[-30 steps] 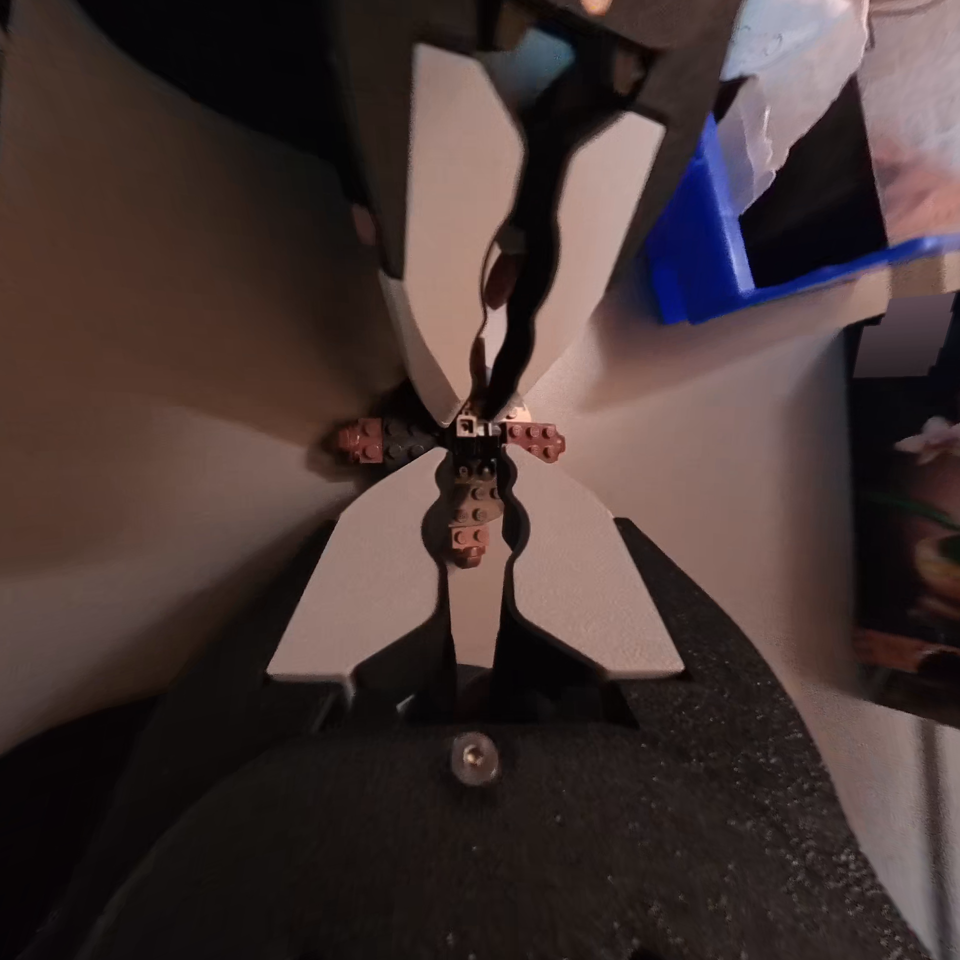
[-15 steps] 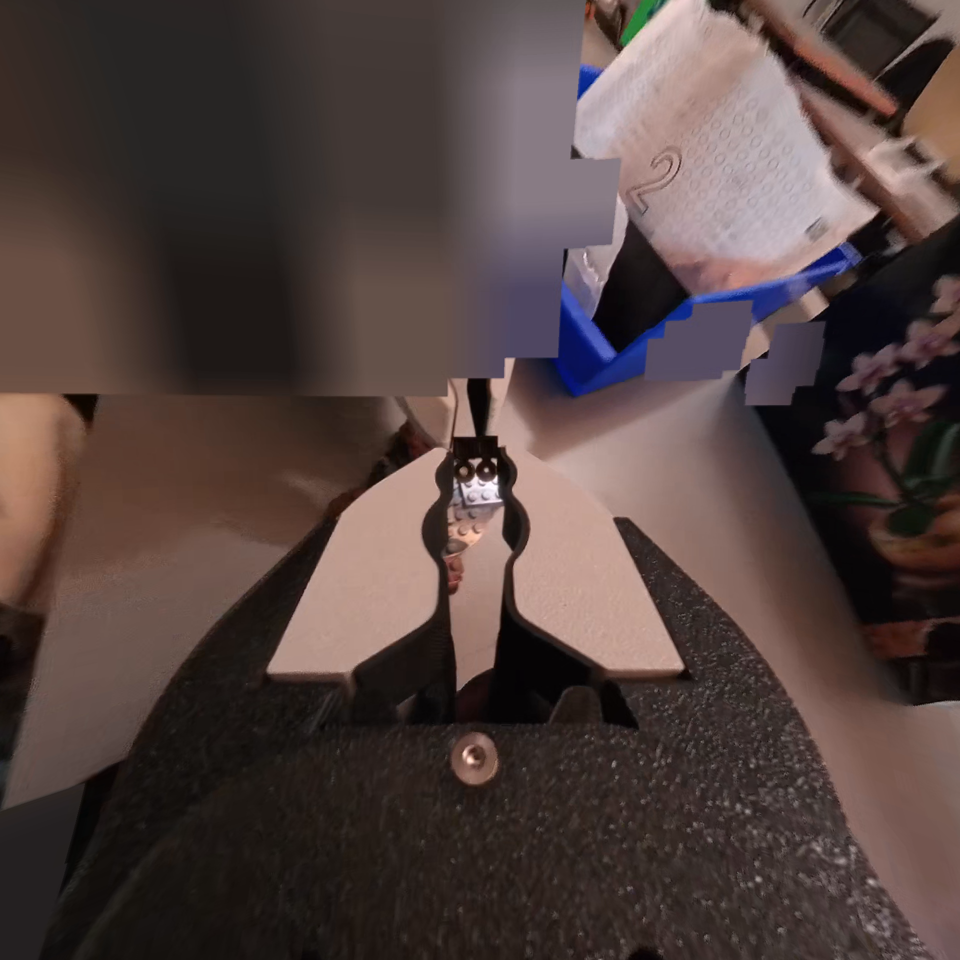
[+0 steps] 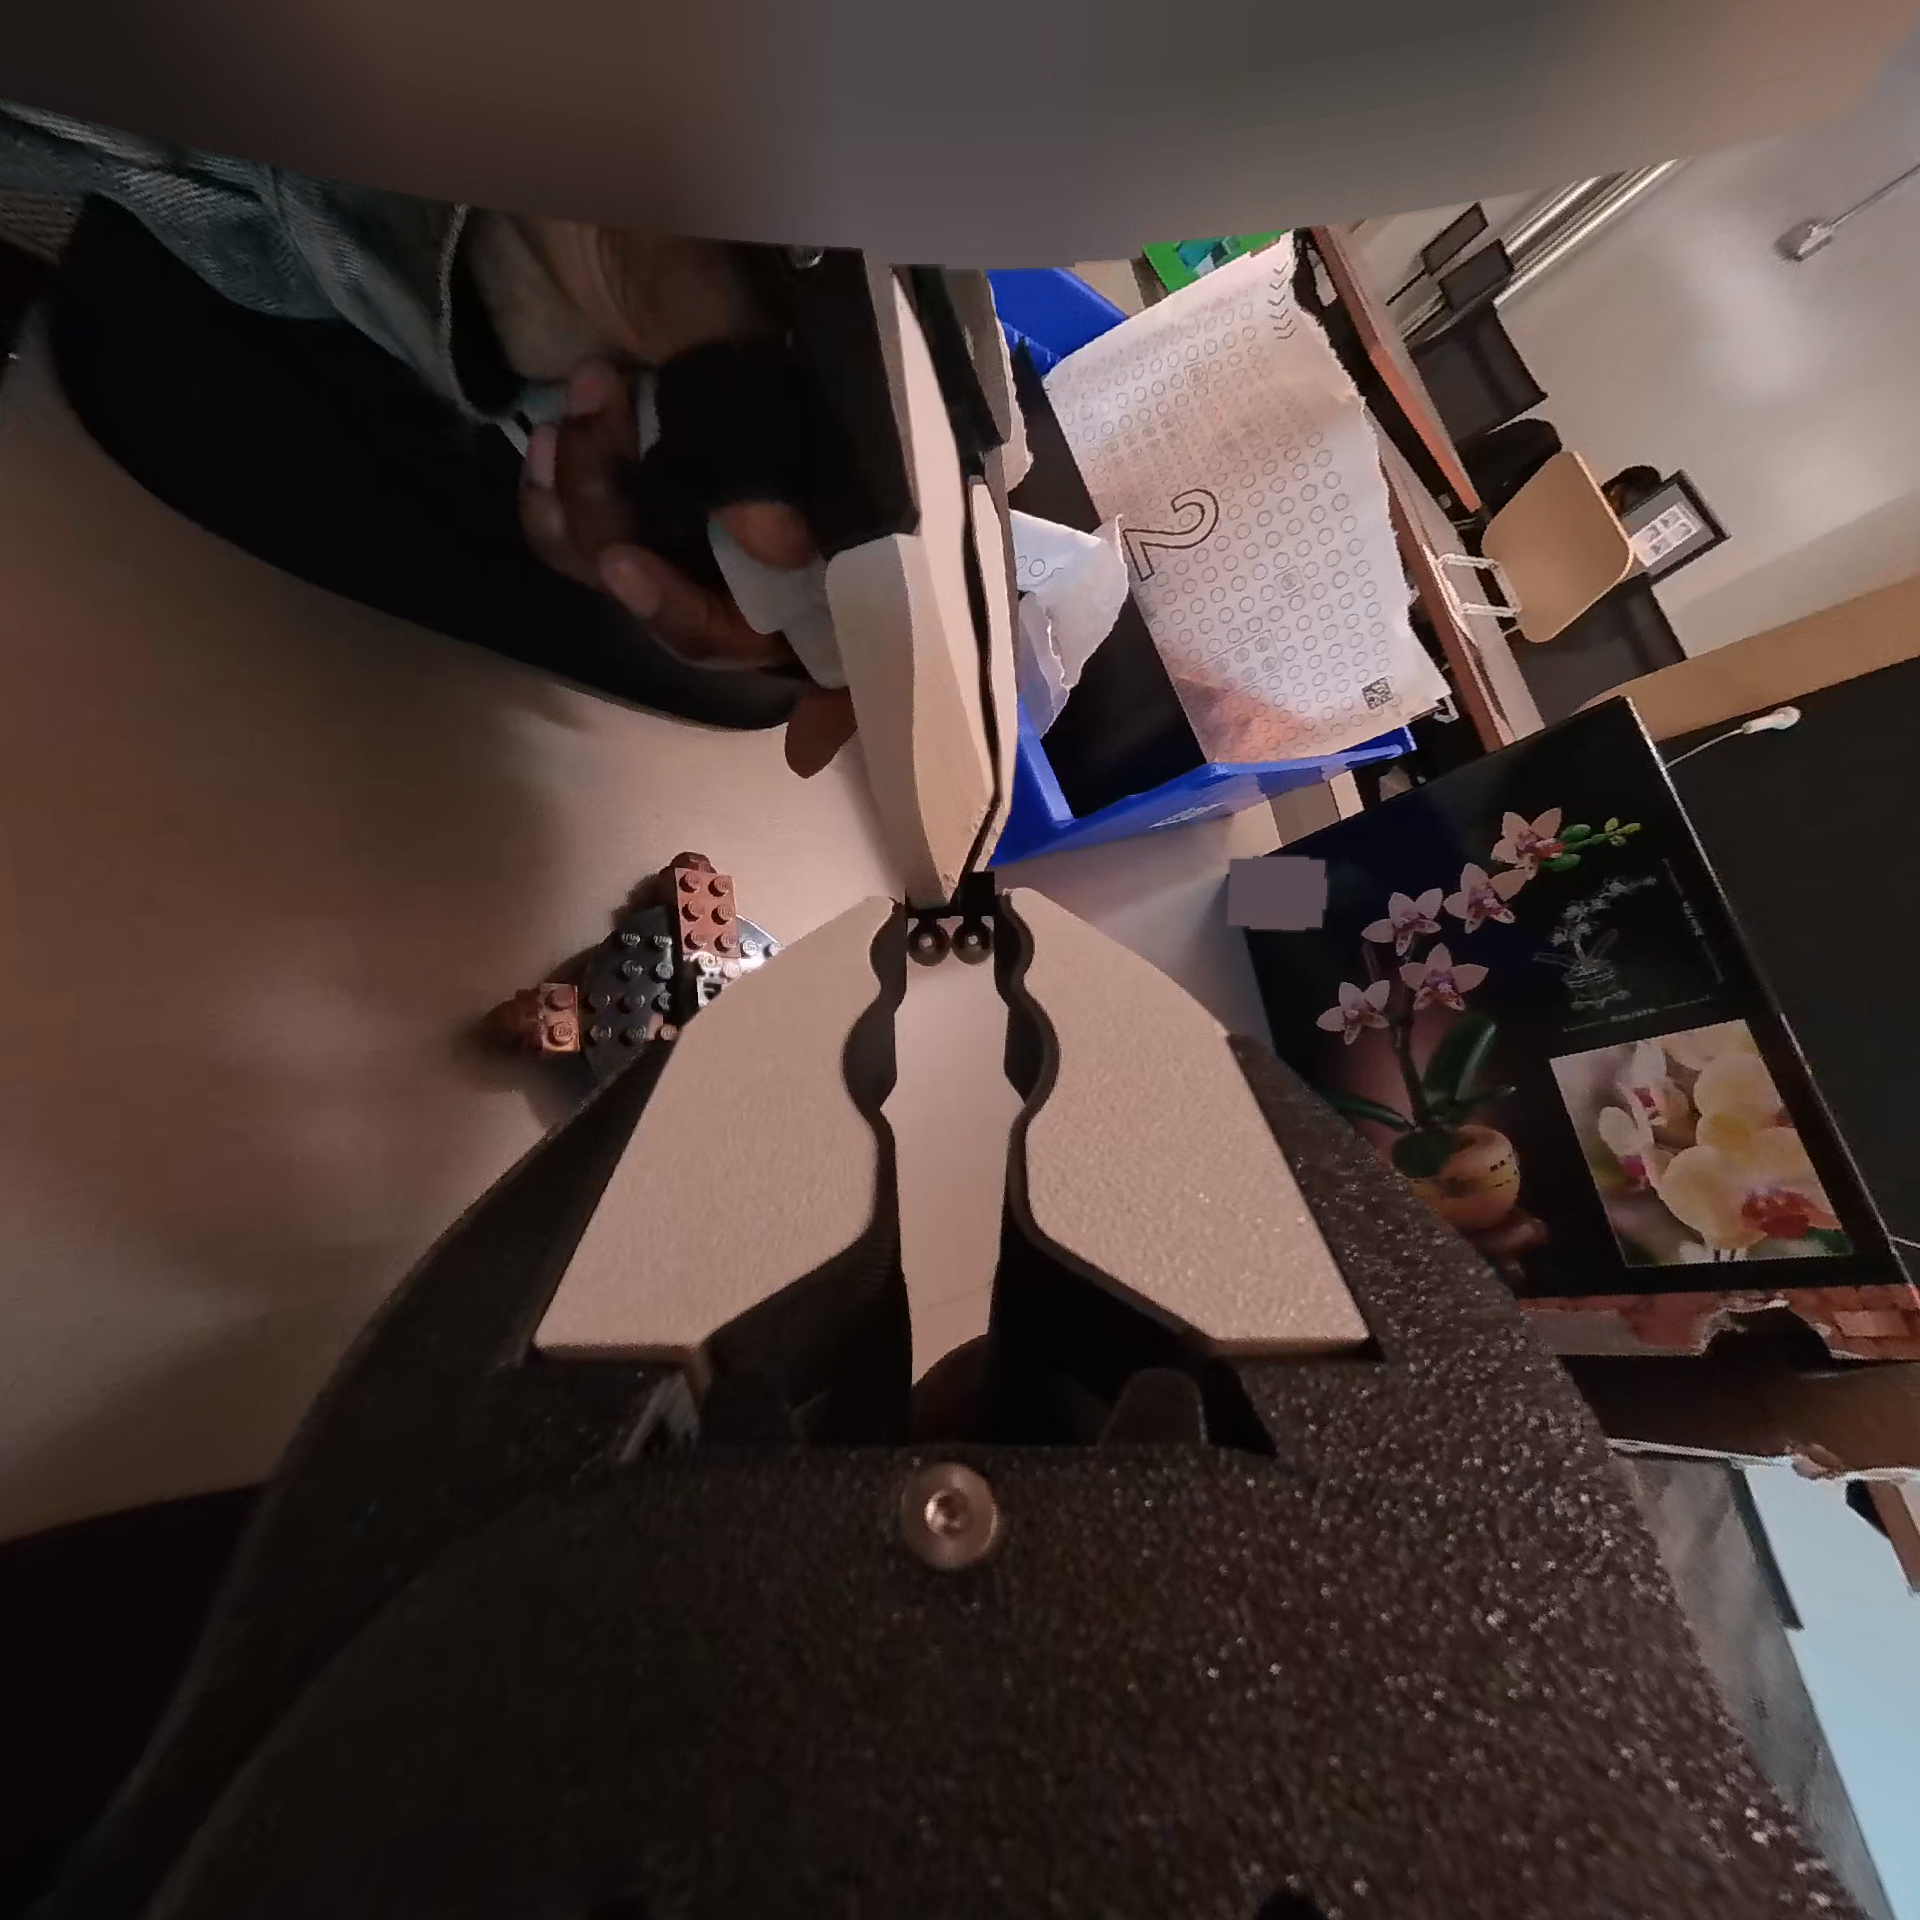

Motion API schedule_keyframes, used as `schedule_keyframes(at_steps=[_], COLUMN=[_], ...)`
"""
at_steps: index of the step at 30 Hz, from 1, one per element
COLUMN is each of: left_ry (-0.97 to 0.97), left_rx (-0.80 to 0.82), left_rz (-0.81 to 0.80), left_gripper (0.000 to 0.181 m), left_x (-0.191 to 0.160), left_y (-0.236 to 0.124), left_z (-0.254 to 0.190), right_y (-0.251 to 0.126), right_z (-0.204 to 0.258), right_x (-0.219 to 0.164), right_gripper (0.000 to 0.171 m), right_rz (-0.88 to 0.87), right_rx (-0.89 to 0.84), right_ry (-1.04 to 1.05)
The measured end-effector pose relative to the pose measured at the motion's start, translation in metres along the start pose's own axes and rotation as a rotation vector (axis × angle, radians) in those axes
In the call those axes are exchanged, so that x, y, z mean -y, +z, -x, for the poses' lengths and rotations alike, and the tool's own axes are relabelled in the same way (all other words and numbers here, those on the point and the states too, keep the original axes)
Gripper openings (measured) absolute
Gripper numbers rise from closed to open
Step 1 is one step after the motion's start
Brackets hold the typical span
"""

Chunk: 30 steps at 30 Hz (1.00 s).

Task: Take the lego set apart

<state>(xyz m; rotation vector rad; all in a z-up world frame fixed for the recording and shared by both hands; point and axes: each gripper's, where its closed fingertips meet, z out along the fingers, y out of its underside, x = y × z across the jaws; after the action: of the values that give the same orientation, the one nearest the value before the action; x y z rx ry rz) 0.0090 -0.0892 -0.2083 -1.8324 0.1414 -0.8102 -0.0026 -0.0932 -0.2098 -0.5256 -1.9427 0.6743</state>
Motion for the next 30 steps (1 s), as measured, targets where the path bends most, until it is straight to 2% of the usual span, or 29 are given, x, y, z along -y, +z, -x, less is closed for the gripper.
schedule_keyframes(at_steps=[9,12,16,18,19,24,30], left_ry=[-0.022,-0.068,-0.071,-0.06,-0.048,0.02,0.082], left_rx=[-0.061,-0.134,-0.205,-0.191,-0.164,-0.019,-0.004], left_rz=[-0.046,-0.109,-0.168,-0.137,-0.116,-0.009,0.014], left_gripper=[0.004,0.004,0.004,0.004,0.004,0.004,0.004], left_x=[0.002,0.009,0.017,0.013,0.009,-0.007,-0.012], left_y=[0.001,-0.004,-0.013,-0.011,-0.01,-0.014,-0.016], left_z=[-0.006,-0.014,-0.021,-0.019,-0.016,0.003,0.005], right_y=[-0.006,-0.013,-0.026,-0.028,-0.025,-0.009,0.016], right_z=[0.001,-0.003,-0.005,-0.001,-0.001,0.017,0.055], right_x=[0.004,0.013,0.019,0.023,0.02,-0.007,-0.046], right_gripper=[0.015,0.016,0.012,0.003,0.003,0.002,0.002], right_rz=[-0.012,-0.126,-0.308,-0.38,-0.376,-0.207,0.144], right_rx=[0.007,0.066,0.291,0.398,0.393,0.391,0.448], right_ry=[-0.034,0.177,0.656,0.766,0.779,0.754,0.668])
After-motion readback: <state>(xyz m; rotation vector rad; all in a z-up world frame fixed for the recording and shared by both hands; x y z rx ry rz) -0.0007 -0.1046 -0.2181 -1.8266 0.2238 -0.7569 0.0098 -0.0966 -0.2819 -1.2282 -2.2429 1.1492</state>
